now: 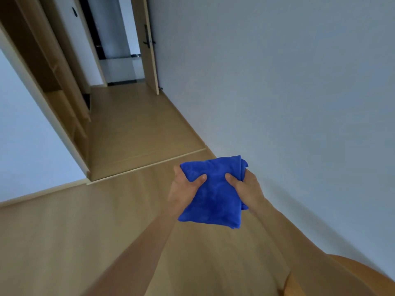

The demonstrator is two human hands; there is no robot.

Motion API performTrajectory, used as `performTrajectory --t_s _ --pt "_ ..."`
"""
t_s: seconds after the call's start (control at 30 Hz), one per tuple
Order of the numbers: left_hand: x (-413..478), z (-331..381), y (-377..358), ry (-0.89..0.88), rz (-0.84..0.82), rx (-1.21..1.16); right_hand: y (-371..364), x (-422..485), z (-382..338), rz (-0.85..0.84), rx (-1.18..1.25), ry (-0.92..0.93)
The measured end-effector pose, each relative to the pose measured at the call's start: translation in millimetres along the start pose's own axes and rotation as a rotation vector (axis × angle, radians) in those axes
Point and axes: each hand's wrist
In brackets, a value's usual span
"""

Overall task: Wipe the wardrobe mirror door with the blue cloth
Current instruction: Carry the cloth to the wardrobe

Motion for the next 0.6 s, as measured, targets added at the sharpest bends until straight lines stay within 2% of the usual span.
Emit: performTrajectory --t_s 0.1,0.23,0.4,0.6 --pt "12 4 17 0.045 0.061 -0.036 -22 25 -2 -0.039 0.027 -0.038" --pt "39 9 32 0.019 0.105 -0.052 -41 66 -8 -0.070 -0.001 0.003" --pt "89 26 39 0.068 0.115 -0.076 -57 142 -30 -0.187 -0.157 0.041" --pt "158 42 38 0.064 0.170 -0.037 -60 209 -53 -0.289 -0.025 0.070"
Point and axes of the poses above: each hand's wrist, its own x-axis towards the middle knuckle, its own y-axis out of the back of the hand, z = x × y, and after that the axes turned 9 degrees about -x, right-handed
